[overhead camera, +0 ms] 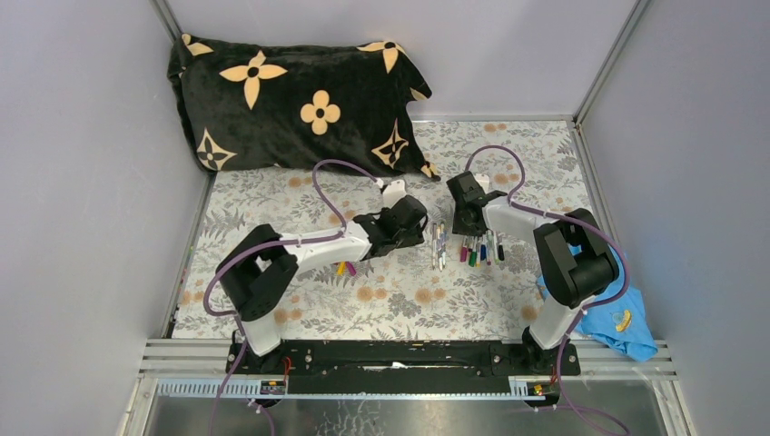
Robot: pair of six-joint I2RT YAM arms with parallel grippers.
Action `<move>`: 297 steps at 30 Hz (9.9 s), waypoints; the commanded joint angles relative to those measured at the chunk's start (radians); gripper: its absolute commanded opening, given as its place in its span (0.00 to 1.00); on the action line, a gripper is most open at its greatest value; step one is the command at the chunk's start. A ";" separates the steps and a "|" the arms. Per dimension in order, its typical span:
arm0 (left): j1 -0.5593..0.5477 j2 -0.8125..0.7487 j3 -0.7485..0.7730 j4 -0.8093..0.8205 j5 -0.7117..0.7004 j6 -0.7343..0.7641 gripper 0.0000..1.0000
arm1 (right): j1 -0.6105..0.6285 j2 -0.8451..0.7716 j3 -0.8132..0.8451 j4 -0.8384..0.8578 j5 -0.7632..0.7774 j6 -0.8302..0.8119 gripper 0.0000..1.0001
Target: Open the pen caps
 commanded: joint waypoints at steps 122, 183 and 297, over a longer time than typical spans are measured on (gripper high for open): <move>-0.048 -0.474 -0.523 0.515 0.411 -0.050 0.00 | 0.404 -0.393 -0.025 0.040 0.040 0.209 0.03; 0.275 -0.363 -0.390 -0.198 -0.016 -0.046 0.25 | 0.216 -0.230 -0.014 -0.043 0.054 0.045 0.00; 0.061 0.169 0.041 0.036 0.202 0.092 0.27 | -0.071 -0.024 0.084 -0.016 -0.004 -0.056 0.30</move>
